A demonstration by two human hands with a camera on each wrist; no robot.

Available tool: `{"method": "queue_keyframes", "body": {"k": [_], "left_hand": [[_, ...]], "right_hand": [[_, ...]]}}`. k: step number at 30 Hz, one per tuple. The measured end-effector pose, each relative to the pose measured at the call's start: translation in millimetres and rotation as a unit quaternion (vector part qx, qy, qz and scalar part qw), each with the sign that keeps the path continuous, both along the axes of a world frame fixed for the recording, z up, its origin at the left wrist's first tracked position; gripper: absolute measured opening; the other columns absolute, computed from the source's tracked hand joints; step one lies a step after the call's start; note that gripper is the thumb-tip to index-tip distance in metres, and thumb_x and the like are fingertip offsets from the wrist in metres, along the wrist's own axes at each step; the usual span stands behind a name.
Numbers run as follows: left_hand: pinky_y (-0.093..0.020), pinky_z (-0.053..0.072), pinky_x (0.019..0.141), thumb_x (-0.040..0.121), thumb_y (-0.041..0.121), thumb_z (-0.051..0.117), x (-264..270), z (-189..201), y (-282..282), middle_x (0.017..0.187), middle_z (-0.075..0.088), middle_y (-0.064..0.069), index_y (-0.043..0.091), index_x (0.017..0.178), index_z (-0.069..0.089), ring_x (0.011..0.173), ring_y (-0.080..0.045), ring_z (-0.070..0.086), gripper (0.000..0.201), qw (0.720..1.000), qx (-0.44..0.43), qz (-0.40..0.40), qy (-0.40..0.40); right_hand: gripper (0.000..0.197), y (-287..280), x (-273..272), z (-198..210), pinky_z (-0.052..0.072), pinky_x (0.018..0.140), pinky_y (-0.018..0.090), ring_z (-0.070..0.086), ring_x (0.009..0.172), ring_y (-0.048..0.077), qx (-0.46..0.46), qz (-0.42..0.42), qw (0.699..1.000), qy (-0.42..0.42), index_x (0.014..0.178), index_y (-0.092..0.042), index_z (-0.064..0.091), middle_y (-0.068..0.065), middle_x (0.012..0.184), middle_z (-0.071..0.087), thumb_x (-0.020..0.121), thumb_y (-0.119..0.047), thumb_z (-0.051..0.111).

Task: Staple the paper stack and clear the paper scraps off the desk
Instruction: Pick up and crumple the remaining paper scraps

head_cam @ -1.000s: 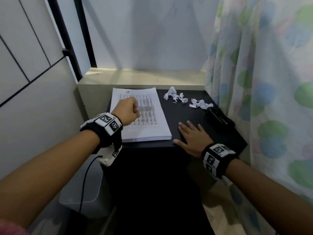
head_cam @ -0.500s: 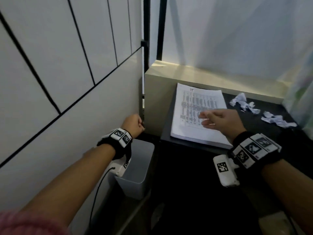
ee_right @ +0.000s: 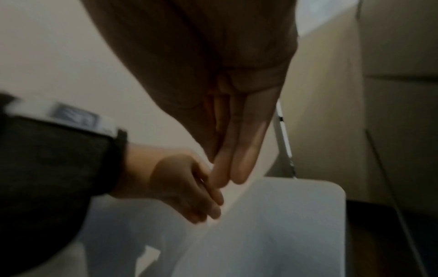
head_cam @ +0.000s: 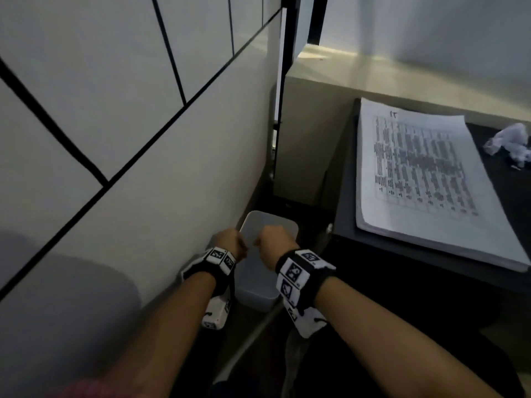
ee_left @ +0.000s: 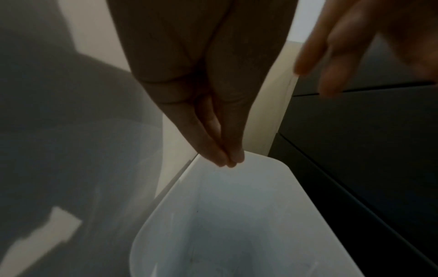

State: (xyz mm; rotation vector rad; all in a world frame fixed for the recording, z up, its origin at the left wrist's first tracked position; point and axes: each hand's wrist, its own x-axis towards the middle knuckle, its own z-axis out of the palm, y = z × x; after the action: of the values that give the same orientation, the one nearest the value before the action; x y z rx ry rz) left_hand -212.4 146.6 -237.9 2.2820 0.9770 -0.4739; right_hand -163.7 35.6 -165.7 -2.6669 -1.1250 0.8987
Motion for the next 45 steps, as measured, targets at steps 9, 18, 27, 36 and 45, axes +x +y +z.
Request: {"method": "queue_keyframes", "body": {"k": [9, 18, 27, 36, 45], "left_hand": [[-0.041, 0.060, 0.081, 0.078, 0.006, 0.063, 25, -28, 16, 0.088, 0.076, -0.019, 0.001, 0.085, 0.076, 0.086, -0.030, 0.073, 0.015, 0.998, -0.048, 0.025, -0.032], [-0.033, 0.052, 0.078, 0.082, 0.041, 0.064, 25, -5, 5, 0.097, 0.072, -0.020, 0.003, 0.080, 0.069, 0.091, -0.034, 0.068, 0.038, 0.998, 0.057, -0.020, -0.029], [-0.044, 0.047, 0.099, 0.081, 0.011, 0.063, 33, 62, 2, 0.126, 0.053, -0.029, 0.012, 0.140, 0.038, 0.117, -0.039, 0.054, 0.064, 0.990, 0.081, -0.095, -0.070], [-0.041, 0.042, 0.104, 0.080, 0.007, 0.060, 100, 214, -64, 0.132, 0.047, -0.029, 0.008, 0.137, 0.047, 0.120, -0.040, 0.050, 0.058, 0.941, 0.181, -0.165, -0.232], [-0.039, 0.038, 0.106, 0.085, 0.019, 0.057, 218, 291, -192, 0.135, 0.042, -0.016, 0.022, 0.135, 0.046, 0.124, -0.033, 0.044, 0.051, 0.886, 0.229, -0.325, -0.238]], "right_hand": [[0.032, 5, 15, -57, 0.046, 0.094, 0.037, 0.057, 0.115, 0.037, 0.052, -0.176, 0.980, 0.080, 0.119, 0.002, 0.060, 0.023, 0.125, 0.059, 0.095, -0.010, 0.041], [0.033, -3, 17, -46, 0.049, 0.074, 0.034, 0.064, 0.098, 0.035, 0.131, -0.229, 0.960, 0.098, 0.105, 0.001, 0.067, 0.021, 0.105, 0.068, 0.093, -0.023, 0.047], [0.069, -26, 9, 42, 0.035, 0.110, 0.038, 0.034, 0.136, 0.036, 0.264, -0.148, 0.945, 0.122, 0.150, -0.016, 0.020, 0.017, 0.153, 0.023, 0.089, 0.002, 0.046], [0.059, -162, 75, 165, 0.047, 0.076, 0.024, 0.056, 0.114, 0.025, 0.435, -0.186, 0.880, 0.045, 0.147, -0.027, 0.026, 0.005, 0.149, 0.038, 0.094, -0.006, 0.043], [0.054, -343, 184, 206, 0.037, 0.097, 0.024, 0.044, 0.132, 0.022, 0.275, -0.346, 0.884, -0.155, 0.141, -0.018, 0.040, 0.007, 0.145, 0.045, 0.088, -0.012, 0.052]]}}
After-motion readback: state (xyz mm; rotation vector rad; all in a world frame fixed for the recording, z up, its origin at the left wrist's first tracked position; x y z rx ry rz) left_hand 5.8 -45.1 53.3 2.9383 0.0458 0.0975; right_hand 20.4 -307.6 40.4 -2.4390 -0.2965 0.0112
